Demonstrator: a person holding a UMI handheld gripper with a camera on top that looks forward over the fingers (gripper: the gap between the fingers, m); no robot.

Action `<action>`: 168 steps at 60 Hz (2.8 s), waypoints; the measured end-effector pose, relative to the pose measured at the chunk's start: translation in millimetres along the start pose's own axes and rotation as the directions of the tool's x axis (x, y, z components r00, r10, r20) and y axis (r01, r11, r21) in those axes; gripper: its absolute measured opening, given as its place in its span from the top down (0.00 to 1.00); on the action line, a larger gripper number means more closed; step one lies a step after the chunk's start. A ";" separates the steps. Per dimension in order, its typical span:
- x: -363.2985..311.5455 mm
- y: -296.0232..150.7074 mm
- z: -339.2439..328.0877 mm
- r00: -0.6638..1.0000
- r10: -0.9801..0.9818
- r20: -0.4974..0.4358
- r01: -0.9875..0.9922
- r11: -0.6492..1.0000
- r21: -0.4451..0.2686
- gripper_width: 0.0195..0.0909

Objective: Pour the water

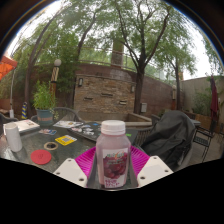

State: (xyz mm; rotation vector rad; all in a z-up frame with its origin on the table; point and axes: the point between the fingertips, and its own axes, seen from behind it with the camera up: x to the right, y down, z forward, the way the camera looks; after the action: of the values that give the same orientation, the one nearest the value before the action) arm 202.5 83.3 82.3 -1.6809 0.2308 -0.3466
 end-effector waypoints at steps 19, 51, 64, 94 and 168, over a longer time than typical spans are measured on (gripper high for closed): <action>-34.0 -38.9 -13.3 0.945 -0.314 -0.091 0.318 0.948 0.026 0.73; -304.8 -124.1 -37.8 -0.451 -0.846 -0.285 0.857 -0.499 0.127 0.73; -308.5 -119.2 -37.0 -0.637 -0.708 -0.304 0.720 -0.688 0.094 0.73; -260.1 -211.7 -38.4 0.517 -0.845 -0.135 0.833 0.461 0.306 0.73; -236.5 -13.2 -5.3 0.943 0.106 0.314 -0.064 0.988 -0.144 0.08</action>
State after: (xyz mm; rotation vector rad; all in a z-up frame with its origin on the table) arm -20.7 162.4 73.7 -1.8230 0.0840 0.0116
